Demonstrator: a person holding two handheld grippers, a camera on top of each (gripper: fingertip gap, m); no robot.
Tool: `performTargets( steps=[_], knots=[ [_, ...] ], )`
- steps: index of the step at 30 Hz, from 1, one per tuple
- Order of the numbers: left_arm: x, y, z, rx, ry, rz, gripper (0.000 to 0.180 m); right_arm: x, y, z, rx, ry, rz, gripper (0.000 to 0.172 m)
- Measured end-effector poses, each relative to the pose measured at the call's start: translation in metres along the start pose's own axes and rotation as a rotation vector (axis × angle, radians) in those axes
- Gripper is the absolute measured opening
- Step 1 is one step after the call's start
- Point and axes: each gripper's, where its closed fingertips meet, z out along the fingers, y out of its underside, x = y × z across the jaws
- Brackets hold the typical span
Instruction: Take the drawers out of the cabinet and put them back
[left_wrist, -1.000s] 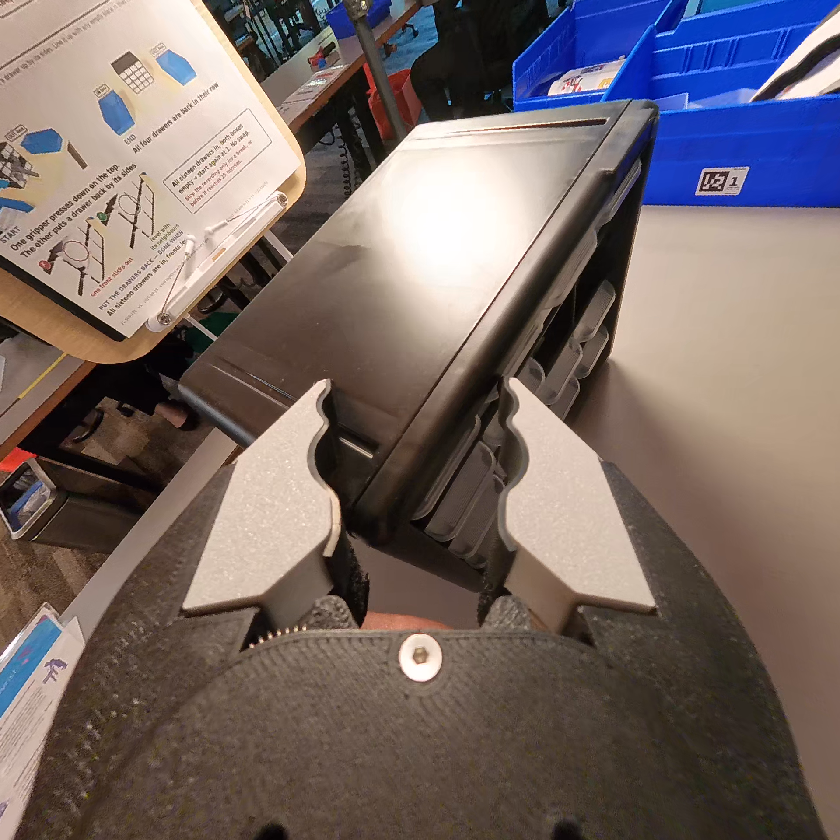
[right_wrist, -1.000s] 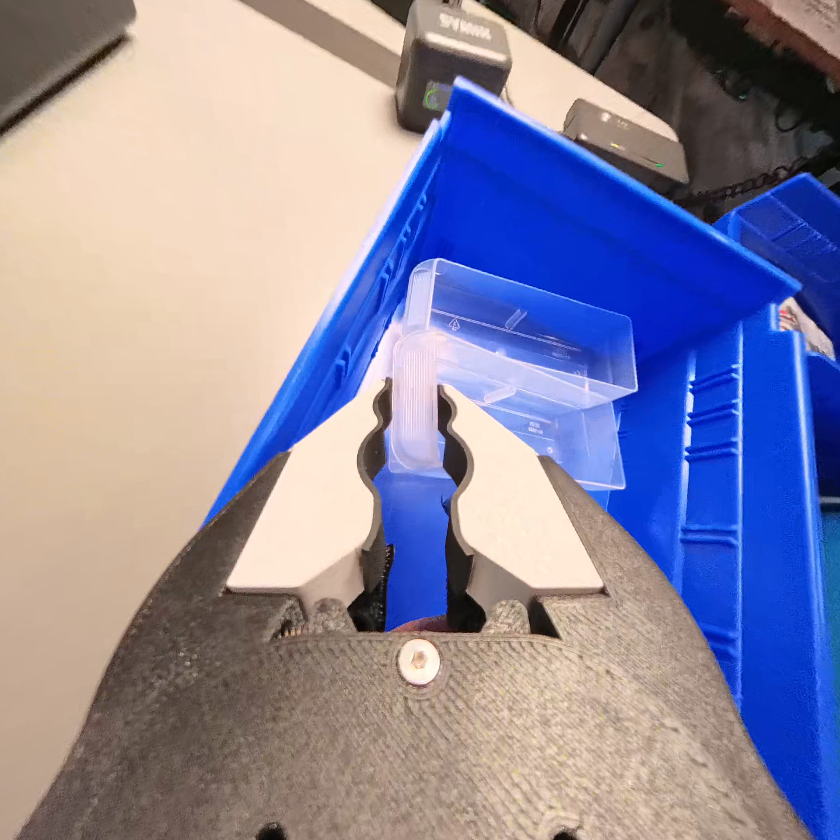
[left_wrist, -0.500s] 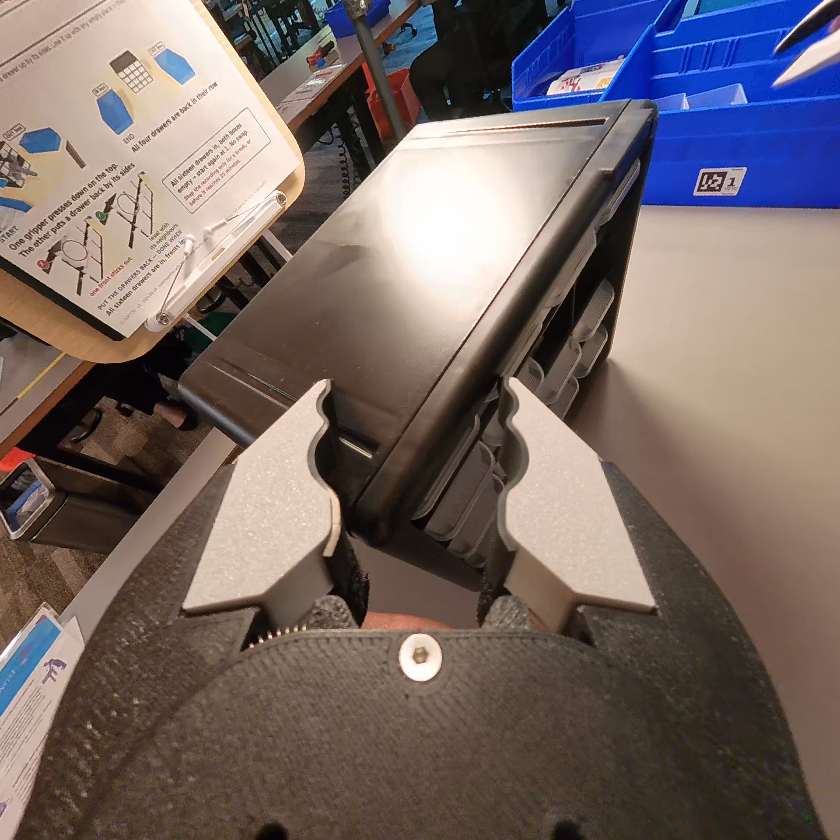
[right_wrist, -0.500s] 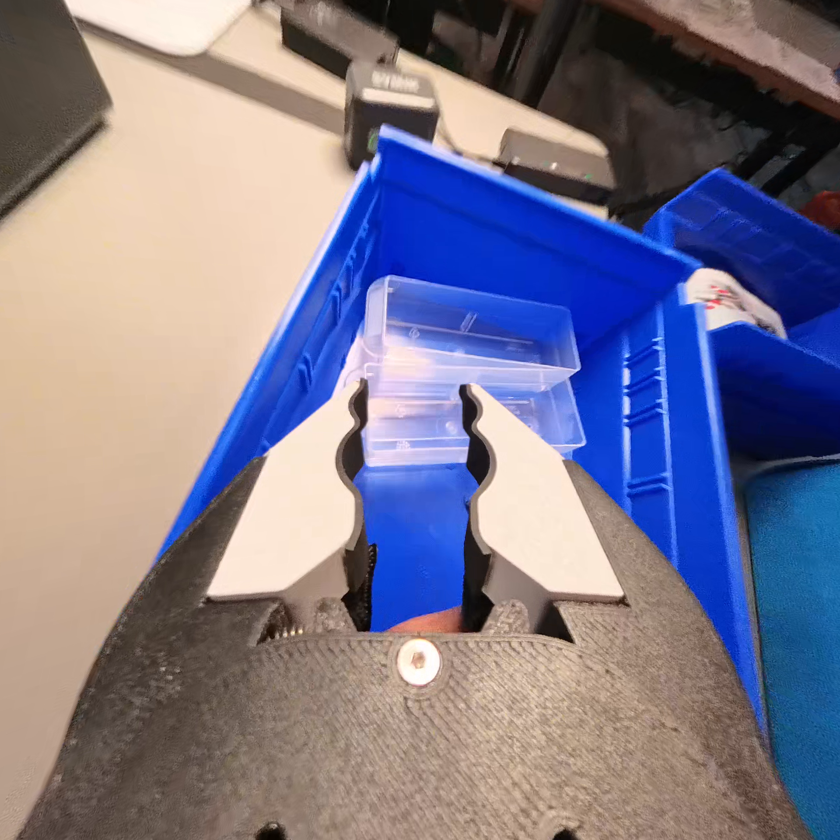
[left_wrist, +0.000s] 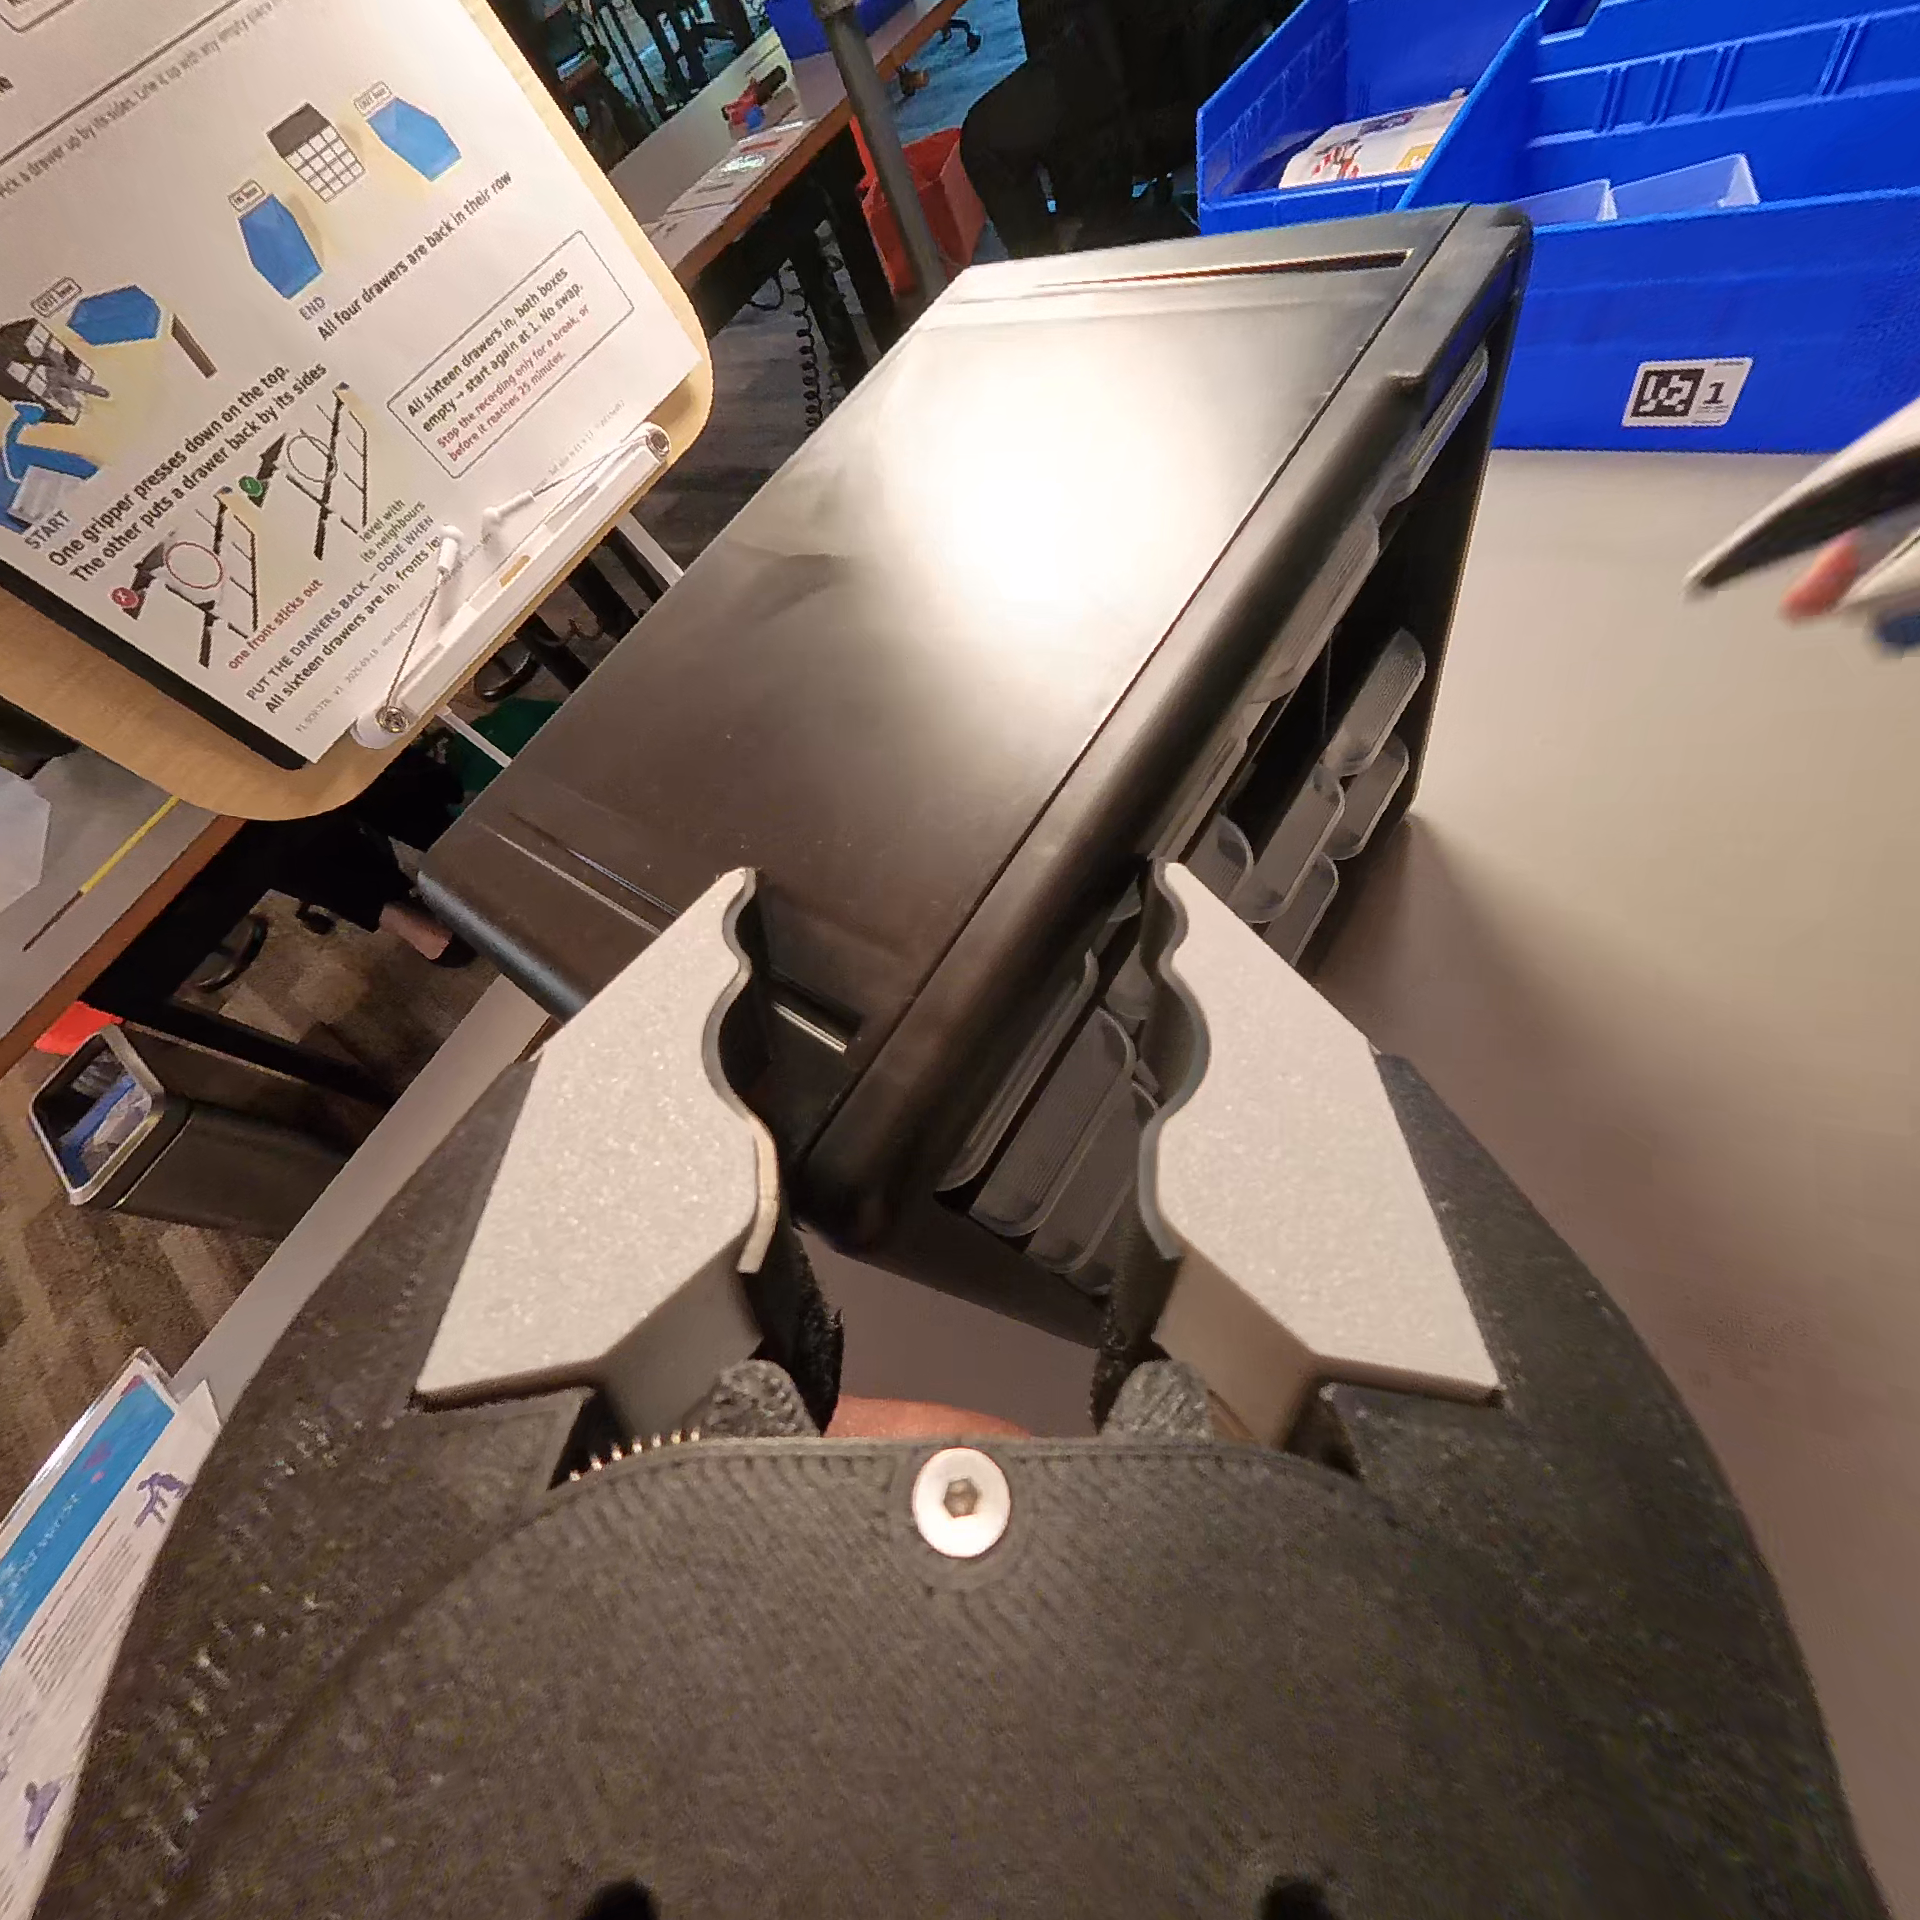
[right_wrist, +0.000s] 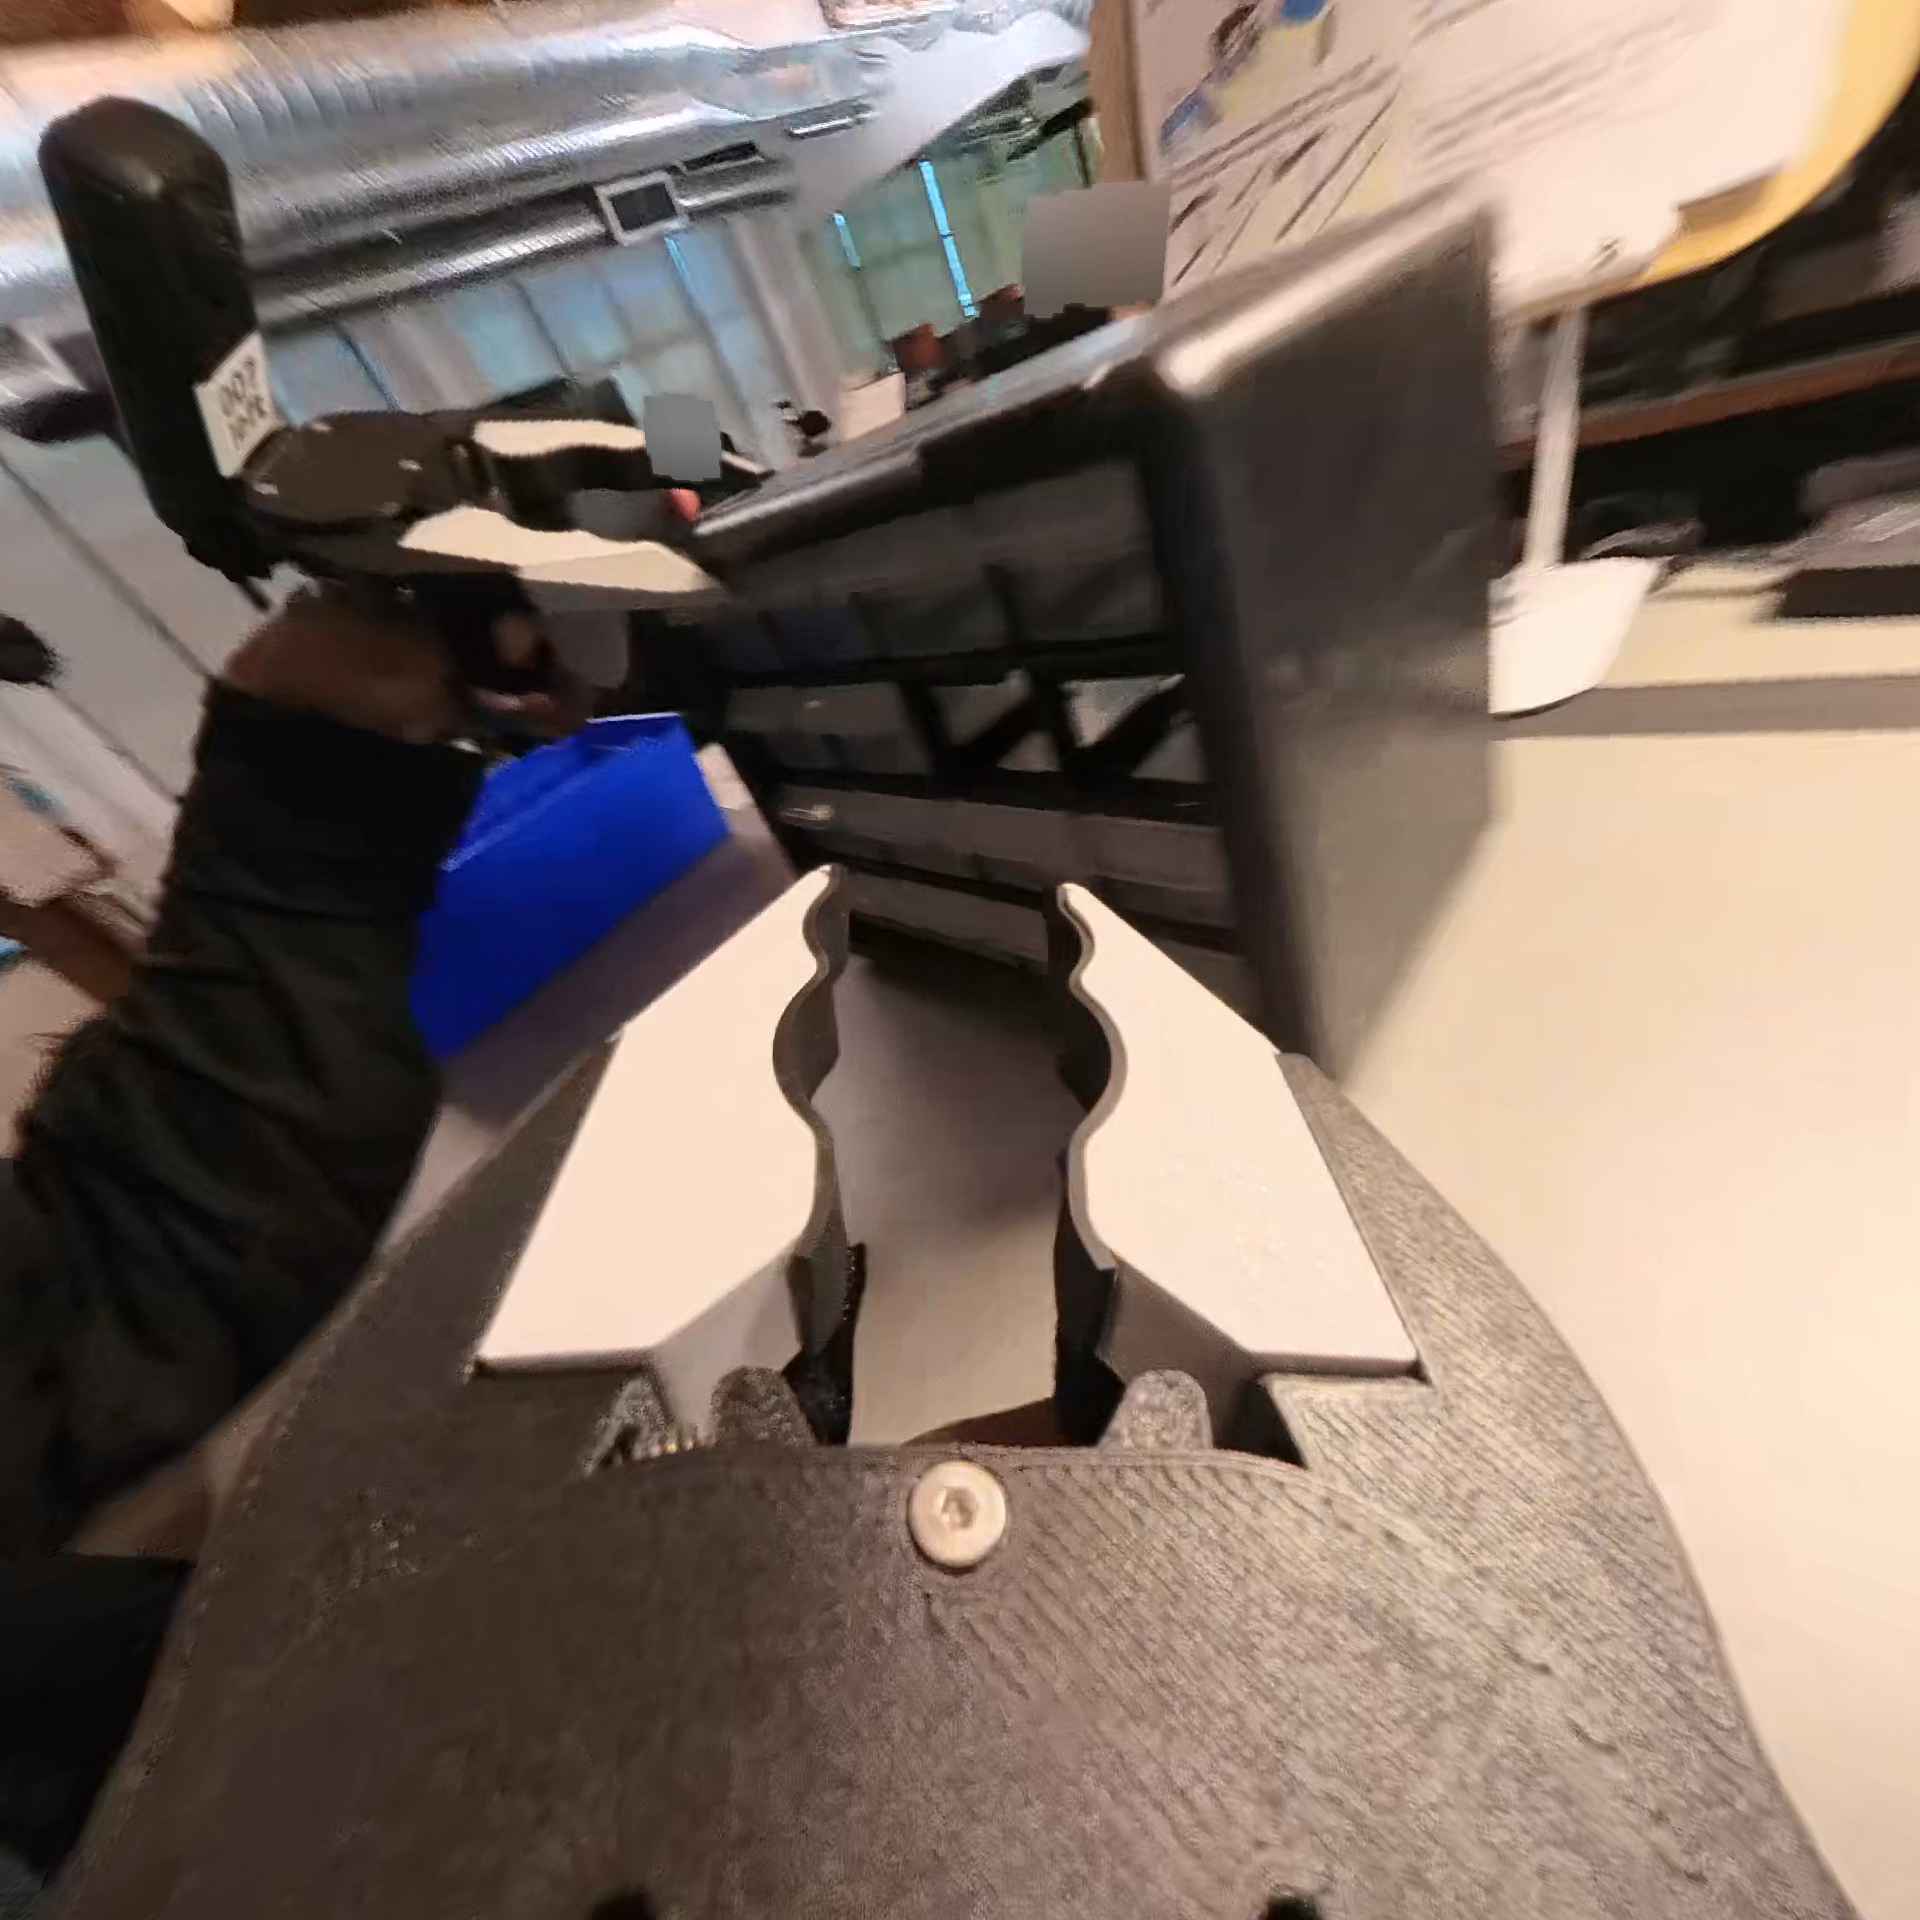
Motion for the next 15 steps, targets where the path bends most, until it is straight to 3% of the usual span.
performTargets(
  steps=[7, 15],
  knots=[
    [0.000, 0.000, 0.000, 0.008, 0.014, -0.007, 0.070, -0.031, 0.025, 0.104, -0.006, -0.043, 0.182, 0.040],
    [-0.001, 0.000, -0.001, 0.014, 0.026, -0.008, 0.070, -0.033, 0.027, 0.148, 0.039, -0.047, 0.363, 0.041]
  ],
)
